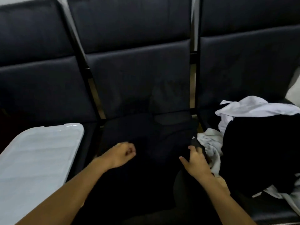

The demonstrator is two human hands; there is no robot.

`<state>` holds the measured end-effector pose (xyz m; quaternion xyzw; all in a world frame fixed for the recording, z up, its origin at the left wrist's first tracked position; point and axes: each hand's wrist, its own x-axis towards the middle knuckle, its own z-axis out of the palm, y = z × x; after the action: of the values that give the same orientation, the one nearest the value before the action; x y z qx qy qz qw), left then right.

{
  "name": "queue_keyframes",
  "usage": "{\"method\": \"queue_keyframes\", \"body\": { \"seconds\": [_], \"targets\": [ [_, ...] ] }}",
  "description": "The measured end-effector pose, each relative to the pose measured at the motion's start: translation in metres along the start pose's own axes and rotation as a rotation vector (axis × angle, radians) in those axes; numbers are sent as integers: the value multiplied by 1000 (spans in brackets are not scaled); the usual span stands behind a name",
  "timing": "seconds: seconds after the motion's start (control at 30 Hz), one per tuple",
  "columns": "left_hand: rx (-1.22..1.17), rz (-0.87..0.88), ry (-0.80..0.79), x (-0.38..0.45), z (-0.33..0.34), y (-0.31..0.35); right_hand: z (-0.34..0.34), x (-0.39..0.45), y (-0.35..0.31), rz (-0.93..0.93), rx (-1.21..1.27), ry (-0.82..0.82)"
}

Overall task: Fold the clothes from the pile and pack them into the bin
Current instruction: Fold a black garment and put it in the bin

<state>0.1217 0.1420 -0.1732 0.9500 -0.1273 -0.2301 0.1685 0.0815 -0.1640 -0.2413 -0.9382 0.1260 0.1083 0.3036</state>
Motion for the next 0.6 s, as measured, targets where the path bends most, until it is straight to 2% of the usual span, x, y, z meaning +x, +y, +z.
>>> {"method": "queue_keyframes", "body": {
  "seconds": [0.07,0.13,0.23,0.3,0.4,0.5,0.6],
  "targets": [
    [8,90,23,46,9,35,3,11,4,47,105,127],
    [35,171,23,91,17,70,1,27,11,72,178,154],
    [56,209,34,139,25,111,-5,34,7,87,205,18],
    [-62,165,-5,168,35,132,-7,35,5,142,315,-88],
    [-152,92,-107,195,52,150,-17,37,2,284,734,-152],
    [-229,20,-89,211,65,160,-33,39,3,433,1148,-294],
    [-206,-23,-29,220,61,162,-44,35,2,498,1313,-413]
  ]
}}
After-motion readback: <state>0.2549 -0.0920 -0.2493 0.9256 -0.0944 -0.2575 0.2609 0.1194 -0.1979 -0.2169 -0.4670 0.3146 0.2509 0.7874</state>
